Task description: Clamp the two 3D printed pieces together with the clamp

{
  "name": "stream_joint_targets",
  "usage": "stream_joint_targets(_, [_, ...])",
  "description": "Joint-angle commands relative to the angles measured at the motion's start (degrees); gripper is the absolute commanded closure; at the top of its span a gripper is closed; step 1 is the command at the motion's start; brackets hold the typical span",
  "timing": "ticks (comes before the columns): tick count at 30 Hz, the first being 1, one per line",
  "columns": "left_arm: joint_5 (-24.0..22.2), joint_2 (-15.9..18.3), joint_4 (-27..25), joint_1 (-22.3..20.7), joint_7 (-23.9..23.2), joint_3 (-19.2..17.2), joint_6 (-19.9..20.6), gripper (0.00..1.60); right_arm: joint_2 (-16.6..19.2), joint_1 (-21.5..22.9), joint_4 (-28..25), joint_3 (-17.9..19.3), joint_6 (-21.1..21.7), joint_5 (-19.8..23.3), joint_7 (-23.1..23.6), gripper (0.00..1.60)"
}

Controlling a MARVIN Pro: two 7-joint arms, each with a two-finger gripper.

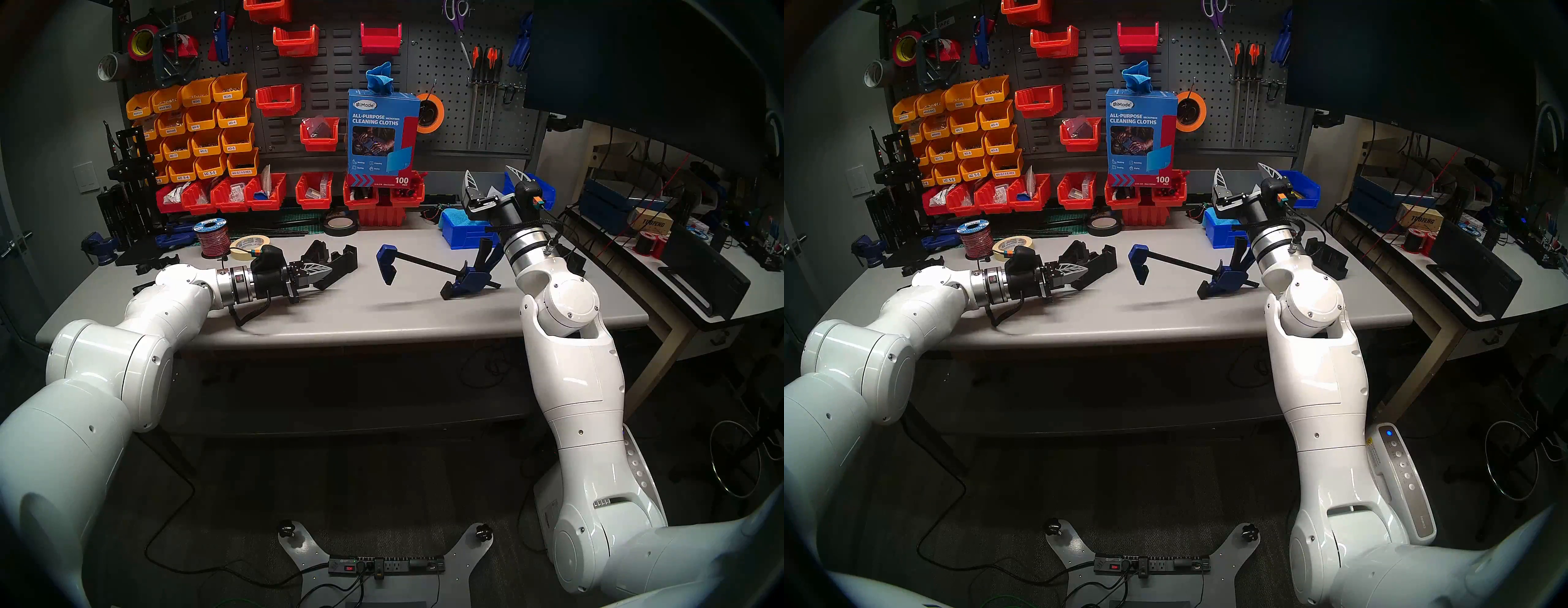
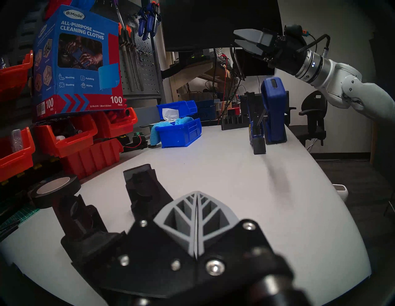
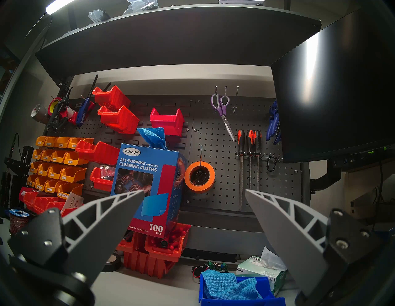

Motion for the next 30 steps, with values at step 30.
stream_joint_targets(30, [-18.8,-2.0,-13.8,3.1,7.6,-22.4,-8.0,1.6,0.0,1.7,-1.5,-0.1,-0.5,0.0,0.1,0.0])
